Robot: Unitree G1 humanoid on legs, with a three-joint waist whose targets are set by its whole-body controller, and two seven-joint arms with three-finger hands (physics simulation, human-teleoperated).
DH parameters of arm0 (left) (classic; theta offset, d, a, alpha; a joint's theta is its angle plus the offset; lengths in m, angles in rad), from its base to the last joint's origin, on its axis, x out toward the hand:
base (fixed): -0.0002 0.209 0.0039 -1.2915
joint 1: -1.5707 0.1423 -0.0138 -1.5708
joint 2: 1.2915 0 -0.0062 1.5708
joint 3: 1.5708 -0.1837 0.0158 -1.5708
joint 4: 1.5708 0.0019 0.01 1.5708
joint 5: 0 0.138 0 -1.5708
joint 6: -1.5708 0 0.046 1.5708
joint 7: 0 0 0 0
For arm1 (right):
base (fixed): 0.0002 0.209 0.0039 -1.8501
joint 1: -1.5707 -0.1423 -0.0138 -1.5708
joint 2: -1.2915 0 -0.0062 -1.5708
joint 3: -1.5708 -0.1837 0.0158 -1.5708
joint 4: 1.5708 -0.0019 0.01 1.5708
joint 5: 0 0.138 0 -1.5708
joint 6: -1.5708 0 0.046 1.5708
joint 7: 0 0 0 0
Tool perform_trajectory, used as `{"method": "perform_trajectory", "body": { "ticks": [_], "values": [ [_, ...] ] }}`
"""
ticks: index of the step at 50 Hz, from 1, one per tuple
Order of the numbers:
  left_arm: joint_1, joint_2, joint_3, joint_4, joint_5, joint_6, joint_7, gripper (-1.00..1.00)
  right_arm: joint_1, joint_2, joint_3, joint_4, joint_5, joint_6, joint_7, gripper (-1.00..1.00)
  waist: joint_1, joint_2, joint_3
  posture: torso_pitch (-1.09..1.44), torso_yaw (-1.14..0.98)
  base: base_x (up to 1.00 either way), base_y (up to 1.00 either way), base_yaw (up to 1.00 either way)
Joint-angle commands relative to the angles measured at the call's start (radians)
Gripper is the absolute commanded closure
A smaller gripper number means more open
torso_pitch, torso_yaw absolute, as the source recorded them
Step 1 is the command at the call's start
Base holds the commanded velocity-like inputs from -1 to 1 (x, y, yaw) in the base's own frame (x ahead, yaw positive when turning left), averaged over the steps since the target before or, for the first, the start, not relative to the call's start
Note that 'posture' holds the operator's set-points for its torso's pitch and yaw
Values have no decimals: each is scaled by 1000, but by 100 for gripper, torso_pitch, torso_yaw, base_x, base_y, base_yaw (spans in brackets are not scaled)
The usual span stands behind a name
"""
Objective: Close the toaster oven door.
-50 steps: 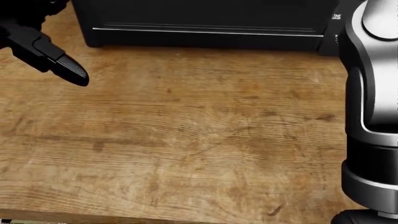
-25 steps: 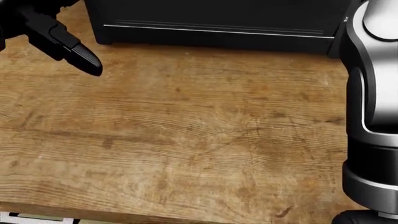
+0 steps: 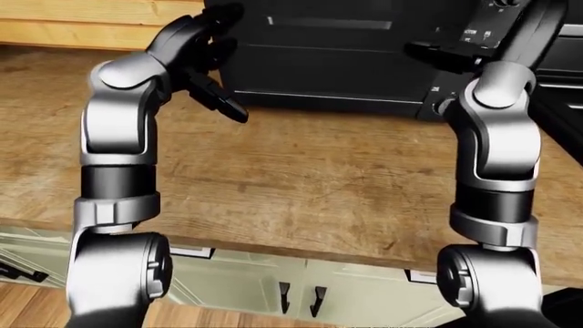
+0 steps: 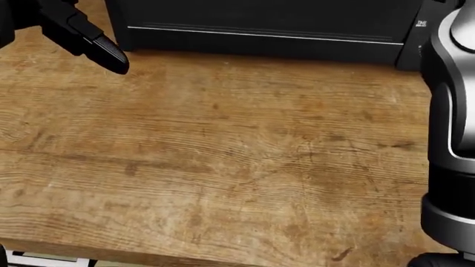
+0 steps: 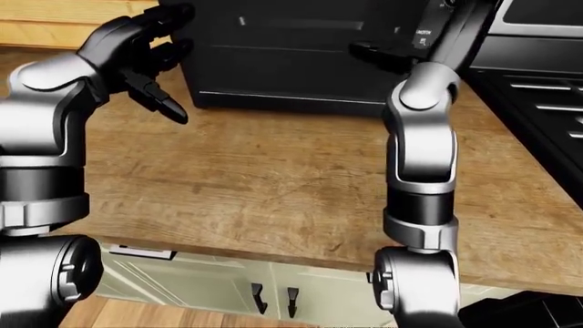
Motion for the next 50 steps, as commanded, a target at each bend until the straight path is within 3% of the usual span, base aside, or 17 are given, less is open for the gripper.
{"method": "perform_trajectory", "body": {
  "ticks": [1,50],
  "values": [
    [-50,7,9,-36,-8,-38,14,-100,-39,-17,-3,-35,-2,-25,-7,-100,-3,1,-34,0,0,0,0,0],
    [-184,-77,-35,191,52,-141,-3,-100,-46,-71,-23,-51,42,3,-40,-100,7,-13,-32,0,0,0,0,0]
  ]
}}
